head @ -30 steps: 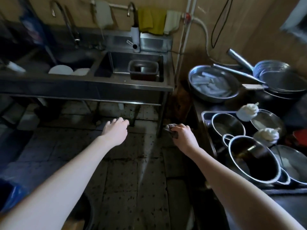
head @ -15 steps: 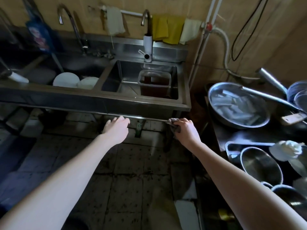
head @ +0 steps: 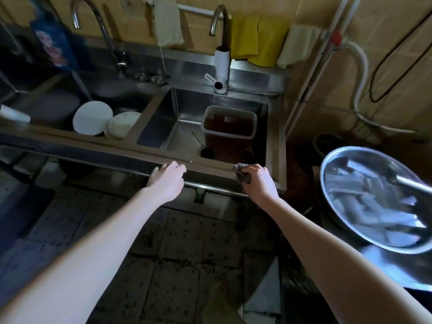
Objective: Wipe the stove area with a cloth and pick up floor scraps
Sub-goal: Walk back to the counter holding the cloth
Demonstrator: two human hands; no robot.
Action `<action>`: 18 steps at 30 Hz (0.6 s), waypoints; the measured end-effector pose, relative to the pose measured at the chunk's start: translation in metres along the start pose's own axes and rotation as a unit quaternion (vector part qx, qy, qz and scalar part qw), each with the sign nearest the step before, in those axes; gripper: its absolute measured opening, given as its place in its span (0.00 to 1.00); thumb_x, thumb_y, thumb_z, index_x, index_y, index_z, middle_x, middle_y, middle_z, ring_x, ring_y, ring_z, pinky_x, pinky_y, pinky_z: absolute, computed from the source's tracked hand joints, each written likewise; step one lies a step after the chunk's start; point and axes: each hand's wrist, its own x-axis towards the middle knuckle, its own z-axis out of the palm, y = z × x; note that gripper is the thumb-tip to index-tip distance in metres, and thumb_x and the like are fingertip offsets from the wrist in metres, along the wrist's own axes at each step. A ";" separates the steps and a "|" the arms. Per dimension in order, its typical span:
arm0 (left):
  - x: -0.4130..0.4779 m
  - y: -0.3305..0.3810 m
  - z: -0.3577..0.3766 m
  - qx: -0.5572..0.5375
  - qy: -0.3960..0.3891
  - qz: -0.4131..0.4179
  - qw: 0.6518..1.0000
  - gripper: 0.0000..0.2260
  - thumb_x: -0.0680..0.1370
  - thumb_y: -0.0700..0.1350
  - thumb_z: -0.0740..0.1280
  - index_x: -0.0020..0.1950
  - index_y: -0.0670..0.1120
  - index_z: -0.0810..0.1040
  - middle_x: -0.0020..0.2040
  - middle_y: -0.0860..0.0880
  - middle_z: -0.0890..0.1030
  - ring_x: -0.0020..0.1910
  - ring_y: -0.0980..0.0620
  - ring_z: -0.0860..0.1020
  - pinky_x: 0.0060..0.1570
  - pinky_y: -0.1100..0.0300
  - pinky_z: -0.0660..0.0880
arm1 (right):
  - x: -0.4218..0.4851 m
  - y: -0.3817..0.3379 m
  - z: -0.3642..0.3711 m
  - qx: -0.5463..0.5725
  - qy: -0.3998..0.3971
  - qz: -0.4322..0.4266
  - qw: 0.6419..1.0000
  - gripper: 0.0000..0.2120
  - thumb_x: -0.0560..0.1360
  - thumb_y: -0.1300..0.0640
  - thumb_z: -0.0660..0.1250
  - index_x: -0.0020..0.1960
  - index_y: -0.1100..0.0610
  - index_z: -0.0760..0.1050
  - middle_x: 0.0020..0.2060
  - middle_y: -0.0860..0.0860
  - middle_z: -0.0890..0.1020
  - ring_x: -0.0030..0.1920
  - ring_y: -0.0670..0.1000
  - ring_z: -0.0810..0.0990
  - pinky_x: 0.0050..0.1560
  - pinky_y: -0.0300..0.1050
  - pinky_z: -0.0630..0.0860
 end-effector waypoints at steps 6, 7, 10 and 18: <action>0.037 0.001 0.003 -0.014 -0.011 -0.002 1.000 0.13 0.81 0.44 0.57 0.64 0.49 0.71 0.63 0.49 0.72 0.60 0.47 0.73 0.60 0.50 0.67 | 0.045 0.009 0.017 0.016 -0.021 0.017 0.999 0.21 0.72 0.65 0.67 0.64 0.55 0.75 0.62 0.52 0.76 0.61 0.56 0.71 0.60 0.47 0.74; 0.042 0.001 0.003 -0.012 -0.014 -0.003 1.000 0.13 0.81 0.44 0.57 0.65 0.49 0.70 0.64 0.49 0.72 0.60 0.47 0.73 0.60 0.50 0.67 | 0.049 0.009 0.021 0.020 -0.025 0.019 0.999 0.21 0.72 0.65 0.67 0.64 0.55 0.75 0.62 0.52 0.76 0.61 0.56 0.71 0.59 0.48 0.74; 0.054 0.000 0.008 -0.011 -0.013 0.000 1.000 0.14 0.81 0.44 0.57 0.66 0.49 0.70 0.65 0.49 0.72 0.60 0.47 0.73 0.61 0.50 0.68 | 0.058 0.013 0.035 0.028 -0.034 0.023 0.999 0.21 0.73 0.65 0.66 0.64 0.55 0.75 0.62 0.52 0.76 0.61 0.56 0.71 0.59 0.48 0.74; 0.067 -0.008 0.009 -0.011 -0.037 0.020 0.999 0.14 0.81 0.43 0.56 0.66 0.49 0.70 0.65 0.49 0.72 0.60 0.47 0.72 0.61 0.50 0.67 | 0.062 0.023 0.047 0.003 -0.117 0.042 0.992 0.27 0.71 0.60 0.70 0.69 0.55 0.69 0.70 0.52 0.69 0.70 0.57 0.65 0.70 0.53 0.64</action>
